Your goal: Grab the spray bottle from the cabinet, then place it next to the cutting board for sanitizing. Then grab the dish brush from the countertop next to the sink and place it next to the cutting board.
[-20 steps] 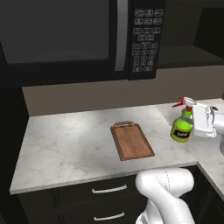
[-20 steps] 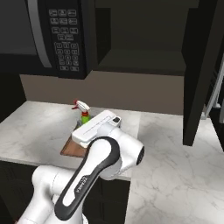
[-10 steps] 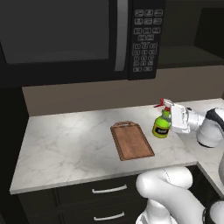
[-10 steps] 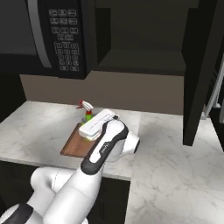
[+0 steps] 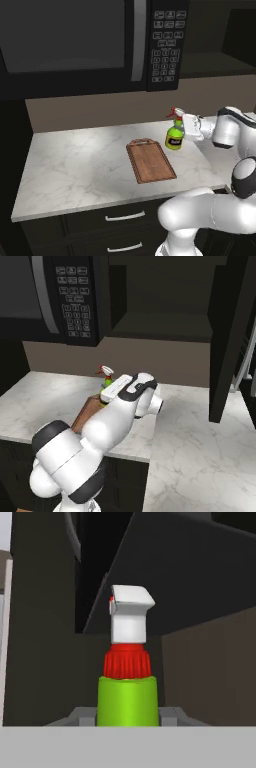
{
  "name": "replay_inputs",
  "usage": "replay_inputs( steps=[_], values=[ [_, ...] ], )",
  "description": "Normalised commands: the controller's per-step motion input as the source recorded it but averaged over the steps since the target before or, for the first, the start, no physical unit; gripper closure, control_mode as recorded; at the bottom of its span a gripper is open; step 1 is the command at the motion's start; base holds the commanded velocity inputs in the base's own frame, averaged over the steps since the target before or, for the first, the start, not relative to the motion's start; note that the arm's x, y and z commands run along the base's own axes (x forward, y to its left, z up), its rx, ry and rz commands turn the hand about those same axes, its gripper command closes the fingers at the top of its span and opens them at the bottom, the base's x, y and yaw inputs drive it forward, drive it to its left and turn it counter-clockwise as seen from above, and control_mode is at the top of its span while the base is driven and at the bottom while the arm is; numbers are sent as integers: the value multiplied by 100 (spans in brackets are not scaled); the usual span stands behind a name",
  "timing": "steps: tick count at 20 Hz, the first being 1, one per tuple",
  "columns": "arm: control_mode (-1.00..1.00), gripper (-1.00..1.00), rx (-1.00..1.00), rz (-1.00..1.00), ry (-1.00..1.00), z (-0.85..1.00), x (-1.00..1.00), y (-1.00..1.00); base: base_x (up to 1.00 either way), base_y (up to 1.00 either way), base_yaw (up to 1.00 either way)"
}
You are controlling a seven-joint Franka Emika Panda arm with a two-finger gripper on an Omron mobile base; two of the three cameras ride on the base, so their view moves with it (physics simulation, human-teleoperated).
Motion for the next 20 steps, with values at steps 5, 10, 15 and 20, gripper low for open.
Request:
replay_inputs(
  steps=[5,10,15,20],
  values=[
    [-100,100,0,11,-3,-30,49,-23,0,0,0],
    [-100,100,0,9,-4,-28,36,-16,0,0,0],
    [-100,100,0,1,-1,-6,4,0,0,0,0],
    [-100,100,-2,0,-6,-9,0,0,0,0,0]
  ],
)
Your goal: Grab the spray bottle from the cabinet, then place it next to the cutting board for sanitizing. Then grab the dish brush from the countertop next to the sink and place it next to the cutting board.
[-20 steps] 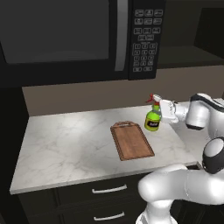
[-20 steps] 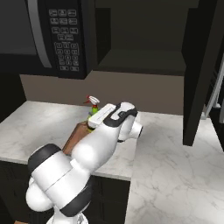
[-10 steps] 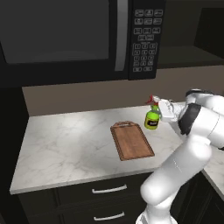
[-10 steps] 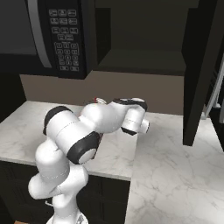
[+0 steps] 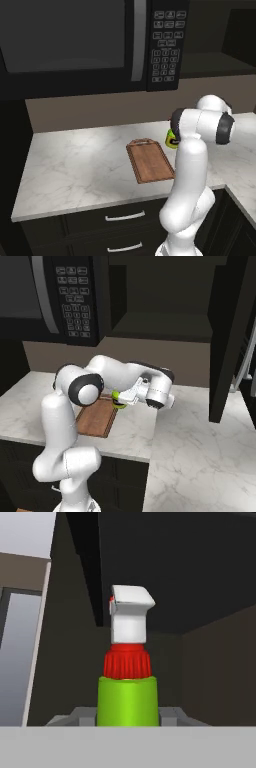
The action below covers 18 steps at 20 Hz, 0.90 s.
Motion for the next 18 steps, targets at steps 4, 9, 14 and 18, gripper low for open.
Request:
replay_inputs(
  steps=[4,9,14,18],
  values=[
    [-100,100,0,0,-1,-9,0,0,0,0,0],
    [-100,100,-1,0,0,-16,0,0,0,0,0],
    [-100,100,-3,0,0,-14,0,0,0,0,0],
    [-100,100,-7,0,-2,-16,0,2,0,0,0]
  ],
)
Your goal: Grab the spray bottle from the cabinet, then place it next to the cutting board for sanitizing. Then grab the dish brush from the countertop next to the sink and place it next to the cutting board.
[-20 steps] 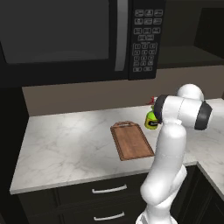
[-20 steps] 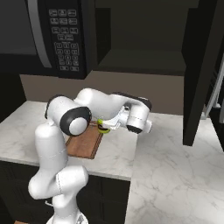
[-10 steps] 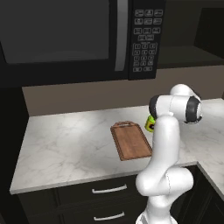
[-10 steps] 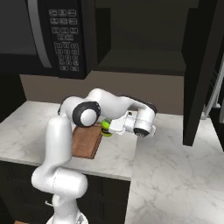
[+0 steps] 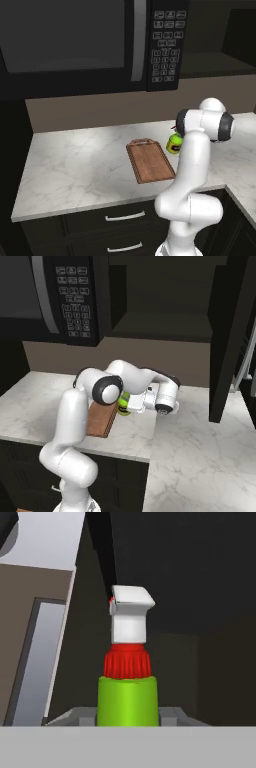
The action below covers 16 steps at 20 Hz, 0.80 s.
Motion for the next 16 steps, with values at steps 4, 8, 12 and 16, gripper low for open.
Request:
replay_inputs(
  steps=[4,8,12,16],
  values=[
    [-100,100,-9,-3,-35,-9,-4,7,0,0,0],
    [-100,100,-7,-6,-22,-9,-3,8,0,0,0],
    [-100,100,-3,-5,-1,-3,0,7,0,0,0],
    [-100,100,-3,-1,18,0,0,0,0,0,0]
  ],
)
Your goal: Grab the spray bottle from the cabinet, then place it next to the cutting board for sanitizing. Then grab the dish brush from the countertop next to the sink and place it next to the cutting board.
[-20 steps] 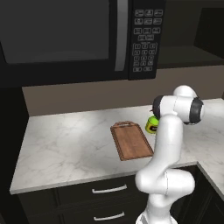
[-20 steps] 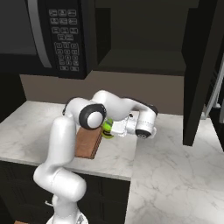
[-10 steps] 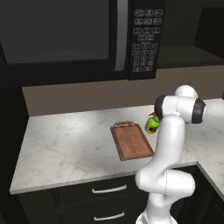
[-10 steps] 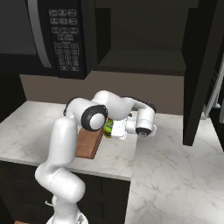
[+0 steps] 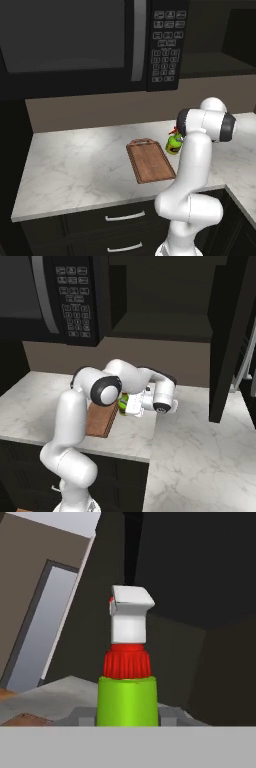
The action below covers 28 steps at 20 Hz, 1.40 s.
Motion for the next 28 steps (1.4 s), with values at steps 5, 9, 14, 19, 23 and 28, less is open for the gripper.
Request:
replay_inputs(
  steps=[5,9,14,19,23,28],
  values=[
    [-100,100,-3,-1,8,-6,0,0,0,0,0],
    [-100,100,0,0,1,-13,1,0,0,0,0],
    [-100,100,0,0,0,-22,1,0,0,0,0],
    [-100,100,0,0,0,-28,10,0,0,0,0],
    [-100,100,0,0,0,-22,6,0,0,0,0],
    [-100,-100,0,0,0,-21,0,0,0,0,0]
  ],
)
